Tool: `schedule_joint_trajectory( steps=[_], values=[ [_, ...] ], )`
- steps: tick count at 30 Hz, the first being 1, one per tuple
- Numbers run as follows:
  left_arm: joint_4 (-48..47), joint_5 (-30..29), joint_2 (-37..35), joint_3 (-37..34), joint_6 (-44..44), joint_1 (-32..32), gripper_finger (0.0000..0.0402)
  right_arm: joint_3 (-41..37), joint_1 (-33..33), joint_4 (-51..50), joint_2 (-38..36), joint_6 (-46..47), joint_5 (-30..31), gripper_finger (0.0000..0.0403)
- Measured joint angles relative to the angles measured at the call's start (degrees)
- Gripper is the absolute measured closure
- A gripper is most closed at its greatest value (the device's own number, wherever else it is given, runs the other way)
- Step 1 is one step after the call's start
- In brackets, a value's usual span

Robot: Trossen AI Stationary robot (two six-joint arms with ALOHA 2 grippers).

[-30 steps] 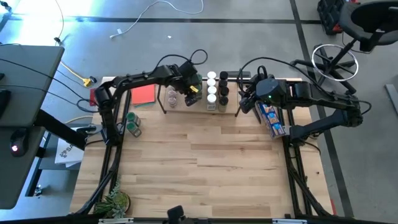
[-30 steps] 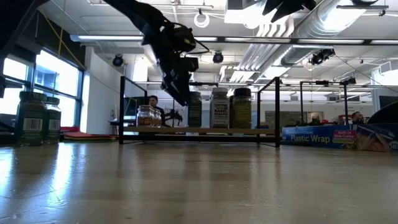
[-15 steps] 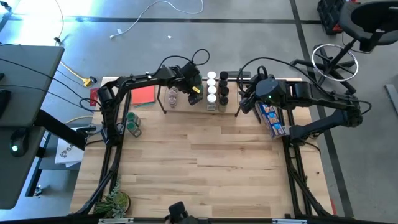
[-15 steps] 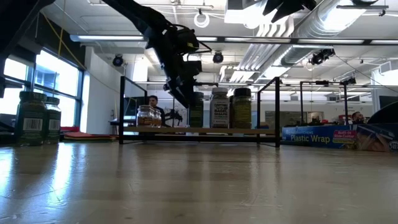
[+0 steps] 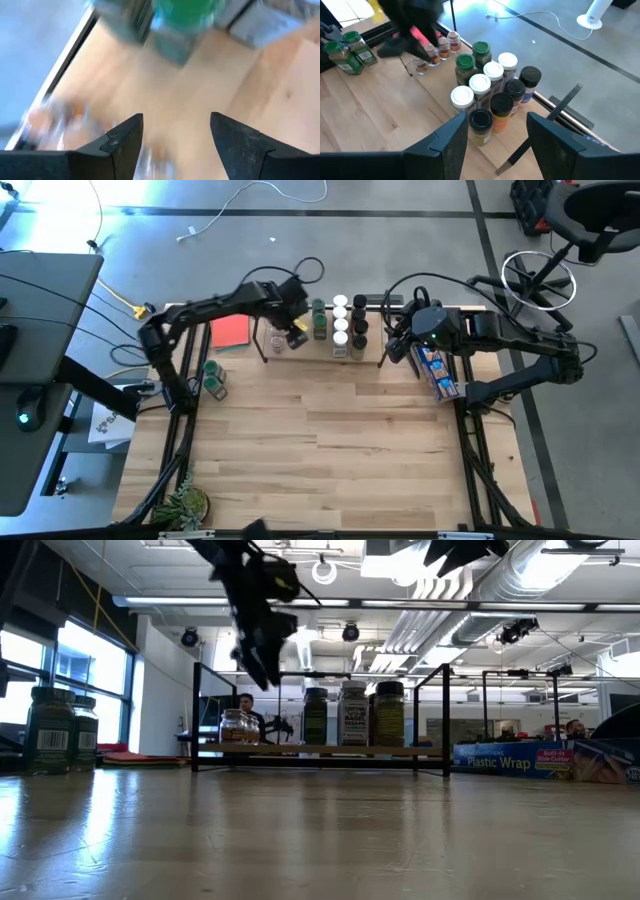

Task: Shelf spices
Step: Put the bottom green seasoning bottle on the shelf aligned with the other green seasoning bottles

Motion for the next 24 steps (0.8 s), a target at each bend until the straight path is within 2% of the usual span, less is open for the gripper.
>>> schedule_joint_trajectory(
  steps=[3,7,11,15,17,19,24],
  values=[
    [-7.3,-0.9,-5.5,0.0,-5.8,-0.5,0.0177,0.0,0.0,0.2,0.0,-1.4,0.0,0.0206],
    [-15.5,-1.2,-13.0,0.0,-17.9,-3.6,0.0177,0.0,0.0,1.8,0.0,-4.6,0.0,0.0206],
    [-22.4,-3.0,-18.9,0.0,-32.2,-10.5,0.0177,0.0,0.0,5.0,0.0,-9.1,0.0,0.0206],
    [-33.1,-3.2,-21.9,0.0,-48.5,-19.0,0.0177,0.0,-0.5,9.0,0.0,-15.2,0.0,0.0206],
    [-38.4,-1.3,-22.4,0.0,-54.8,-22.6,0.0177,0.0,-1.4,10.5,0.0,-17.8,-0.1,0.0206],
    [-37.9,2.6,-23.4,-0.9,-56.4,-25.2,0.0177,0.0,-2.7,11.4,0.0,-20.3,-0.4,0.0206],
    [-38.1,8.9,-25.1,-6.2,-64.4,-25.8,0.0177,0.0,-6.6,11.7,0.0,-25.1,-4.7,0.0206]
  ],
)
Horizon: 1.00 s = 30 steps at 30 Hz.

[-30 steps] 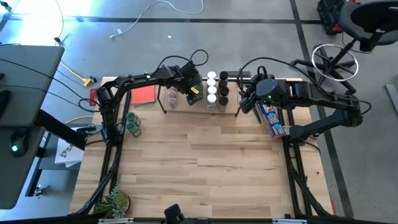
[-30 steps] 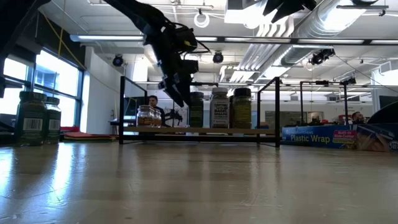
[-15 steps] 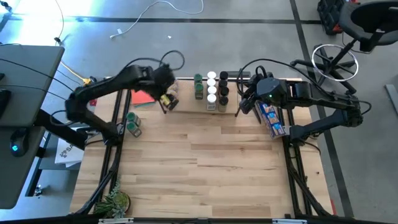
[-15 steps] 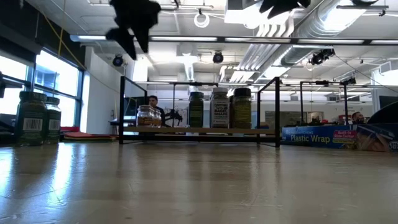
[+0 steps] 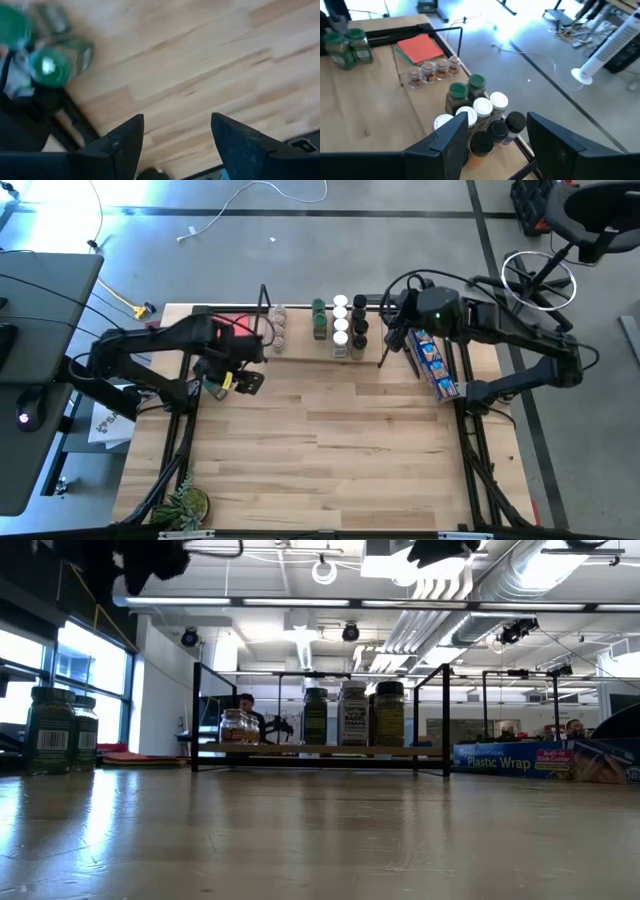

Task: Shelf spices
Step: Put the bottom green seasoning bottle on the shelf aligned with the other green seasoning bottles

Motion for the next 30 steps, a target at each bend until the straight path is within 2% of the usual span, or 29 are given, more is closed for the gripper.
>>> schedule_joint_trajectory(
  steps=[3,7,10,13,18,25,30],
  values=[
    [-0.4,3.1,-0.5,-6.0,-1.5,1.5,0.0177,0.0,-2.0,0.0,0.0,-2.1,-4.1,0.0206],
    [-0.3,6.2,-1.0,-13.7,2.5,5.1,0.017,0.0,-4.1,0.0,0.0,-5.5,-9.2,0.0206],
    [-0.2,9.2,-0.9,-17.2,7.0,7.4,0.0159,0.0,-4.7,-0.1,0.0,-6.8,-12.5,0.0206],
    [-0.2,9.0,-1.0,-19.8,9.4,9.3,0.0153,0.0,-4.9,-0.4,0.0,-6.5,-13.5,0.0206],
    [-0.1,3.8,-1.0,-21.0,12.1,11.5,0.0151,0.0,-4.9,-0.3,0.0,-2.9,-13.7,0.0206],
    [-0.2,-10.3,-1.0,-21.0,14.4,13.3,0.0151,0.0,-4.9,2.4,0.0,-3.2,-13.5,0.0206],
    [-0.2,-11.2,-1.0,-26.1,16.8,17.2,0.0151,0.0,-4.9,3.3,0.0,-1.2,-13.5,0.0206]
  ],
)
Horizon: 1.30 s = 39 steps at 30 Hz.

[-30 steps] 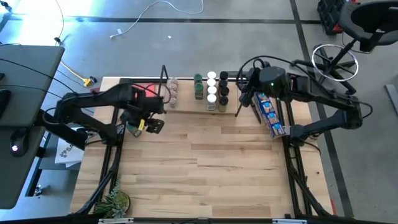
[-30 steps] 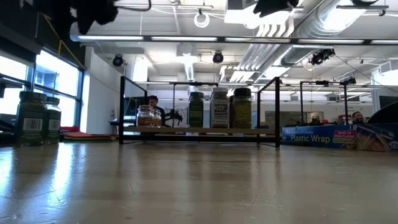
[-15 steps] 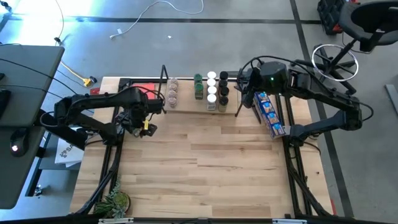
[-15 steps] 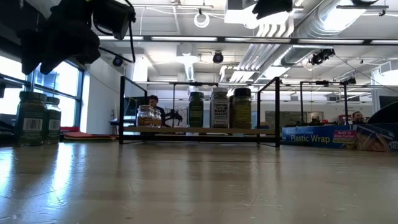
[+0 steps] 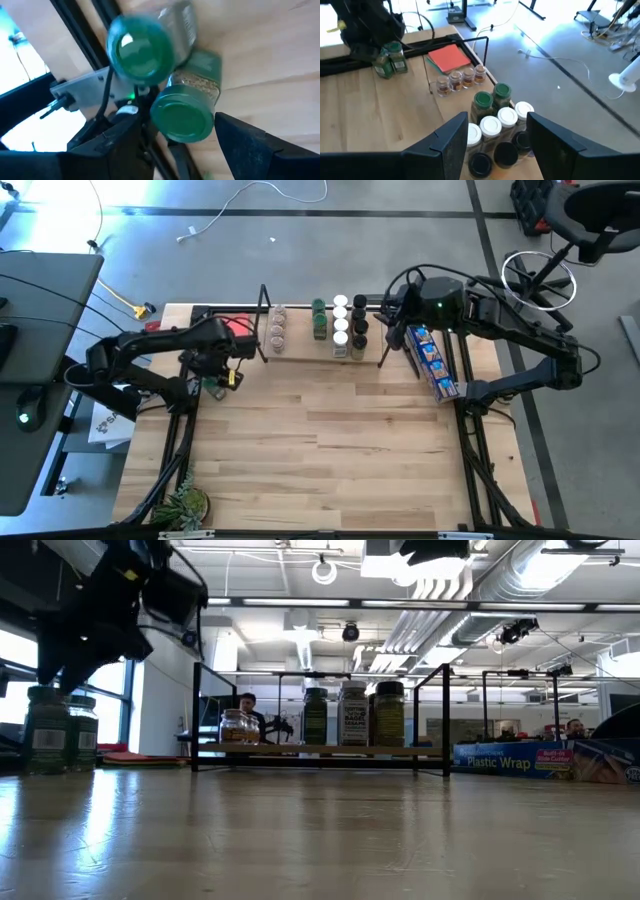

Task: Shelf spices
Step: Put the bottom green seasoning bottle on the shelf aligned with the other green seasoning bottles

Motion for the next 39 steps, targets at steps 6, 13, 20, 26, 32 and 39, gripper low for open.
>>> schedule_joint_trajectory(
  steps=[6,13,20,26,32,39],
  values=[
    [0.2,3.5,0.0,-5.4,4.0,2.8,0.0151,0.0,0.0,0.2,0.0,2.5,0.0,0.0206],
    [4.8,6.1,0.0,-7.8,6.6,2.8,0.0151,0.0,0.0,0.2,0.0,4.3,0.4,0.0206],
    [9.8,10.9,0.0,-7.8,8.2,1.5,0.0173,0.0,0.0,0.2,0.0,5.1,1.3,0.0206],
    [12.1,20.7,0.0,-5.9,7.1,-3.6,0.0204,0.0,0.0,0.2,0.0,5.1,2.7,0.0206],
    [14.4,23.6,0.0,1.1,-6.3,-11.0,0.0204,0.0,0.0,0.2,0.0,5.1,2.7,0.0206],
    [33.9,19.3,1.4,2.5,-37.9,-17.2,0.0197,0.0,0.0,-0.3,0.0,2.5,2.6,0.0206]
  ],
)
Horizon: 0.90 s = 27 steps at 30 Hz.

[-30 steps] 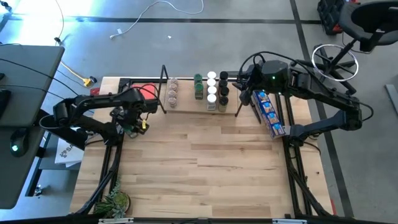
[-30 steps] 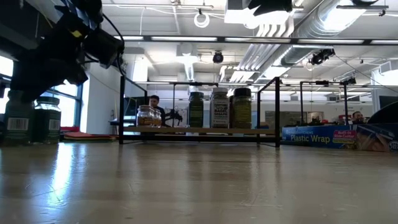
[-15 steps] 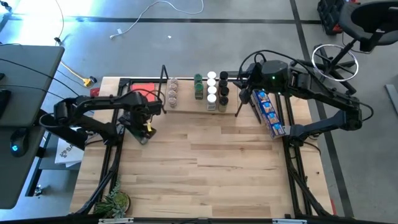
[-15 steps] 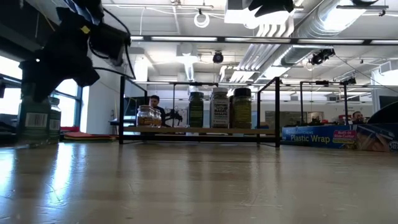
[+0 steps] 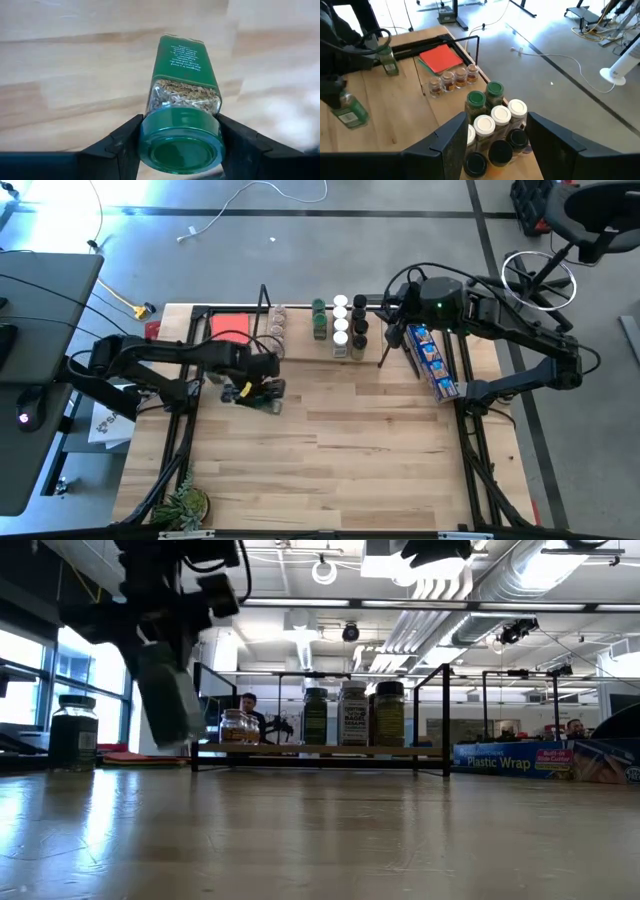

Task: Shelf spices
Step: Put the bottom green seasoning bottle on the shelf aligned with the other green seasoning bottles

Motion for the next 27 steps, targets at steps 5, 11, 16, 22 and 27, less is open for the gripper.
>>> schedule_joint_trajectory(
  steps=[5,11,16,22,27],
  values=[
    [9.3,-3.2,5.2,-0.1,-9.6,-0.8,0.0195,0.0,0.0,-0.9,0.0,-5.6,-1.8,0.0206],
    [23.1,-2.7,10.0,-0.1,-10.4,0.1,0.0194,0.0,0.0,-2.5,0.0,-9.5,-2.8,0.0206],
    [29.3,-2.6,11.8,-0.1,-12.5,1.3,0.0193,0.0,0.0,-4.0,0.0,-9.2,-2.8,0.0206],
    [30.8,-3.5,12.1,-0.1,-16.3,2.9,0.0193,0.0,0.0,-5.0,0.0,-9.5,-2.8,0.0206],
    [30.7,-3.5,12.1,-0.1,-16.9,4.0,0.0192,0.0,0.0,-5.2,0.0,-10.2,-2.8,0.0206]
  ],
)
